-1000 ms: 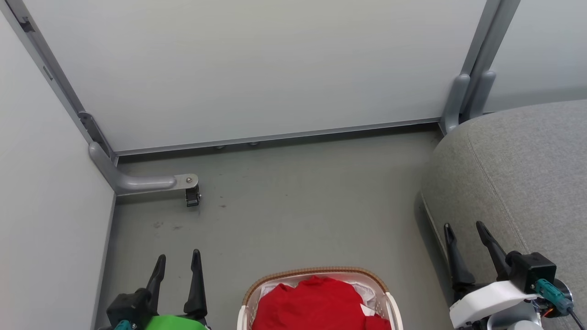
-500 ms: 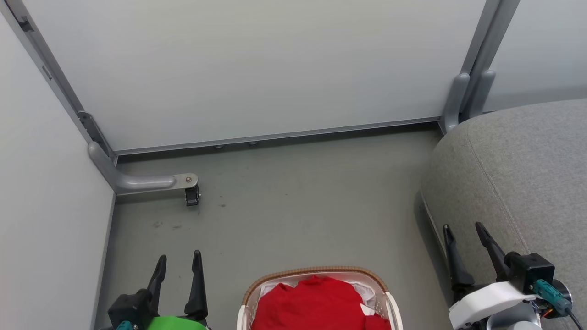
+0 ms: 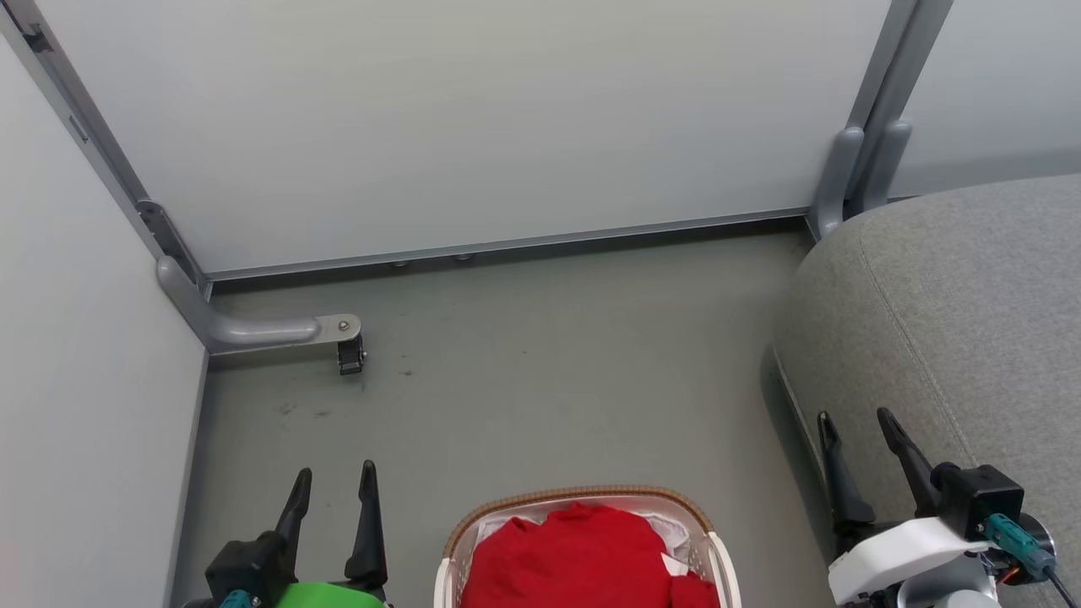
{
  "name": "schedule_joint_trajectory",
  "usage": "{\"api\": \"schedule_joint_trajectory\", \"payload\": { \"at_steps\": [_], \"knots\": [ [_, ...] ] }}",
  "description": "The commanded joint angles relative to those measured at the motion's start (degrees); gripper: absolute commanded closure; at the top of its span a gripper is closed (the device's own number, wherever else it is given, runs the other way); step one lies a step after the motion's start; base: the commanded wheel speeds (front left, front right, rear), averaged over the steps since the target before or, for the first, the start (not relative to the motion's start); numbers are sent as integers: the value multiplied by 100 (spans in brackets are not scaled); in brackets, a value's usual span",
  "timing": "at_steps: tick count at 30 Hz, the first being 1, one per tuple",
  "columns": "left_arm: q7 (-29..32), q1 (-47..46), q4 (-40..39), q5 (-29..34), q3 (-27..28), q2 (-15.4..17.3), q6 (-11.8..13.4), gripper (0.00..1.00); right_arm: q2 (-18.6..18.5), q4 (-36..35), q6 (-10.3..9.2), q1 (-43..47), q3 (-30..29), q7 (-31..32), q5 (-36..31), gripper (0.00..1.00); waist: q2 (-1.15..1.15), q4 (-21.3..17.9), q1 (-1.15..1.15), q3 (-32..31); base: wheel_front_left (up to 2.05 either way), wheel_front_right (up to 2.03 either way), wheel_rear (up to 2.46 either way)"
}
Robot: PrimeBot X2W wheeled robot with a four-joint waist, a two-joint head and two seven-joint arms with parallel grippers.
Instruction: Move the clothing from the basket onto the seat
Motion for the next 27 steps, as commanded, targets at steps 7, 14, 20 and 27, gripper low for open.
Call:
{"api": "schedule_joint_trajectory", "payload": {
  "at_steps": [7, 14, 20, 27],
  "knots": [
    [-4, -224, -8, 407, -238, 35, -97, 0, -35, -86, 0, -116, -25, -28, -40, 0, 0, -107, 0, 238, 0, 0, 0],
    [-4, -764, 186, 839, -653, 33, -235, 0, -32, -195, 0, -404, -42, -28, -112, 0, 0, -274, 0, 867, 0, 0, 0],
    [-1, -1460, 781, 1127, -1078, 34, -333, 0, -33, -342, 0, -802, 18, -28, -215, 0, 0, -471, 0, 1661, 0, 0, 0],
    [-1, -2329, 1991, 1479, -1385, 87, -405, 0, -29, -554, -2, -1325, 194, -28, -233, 0, 0, -800, 0, 2569, 0, 0, 0]
  ]
}}
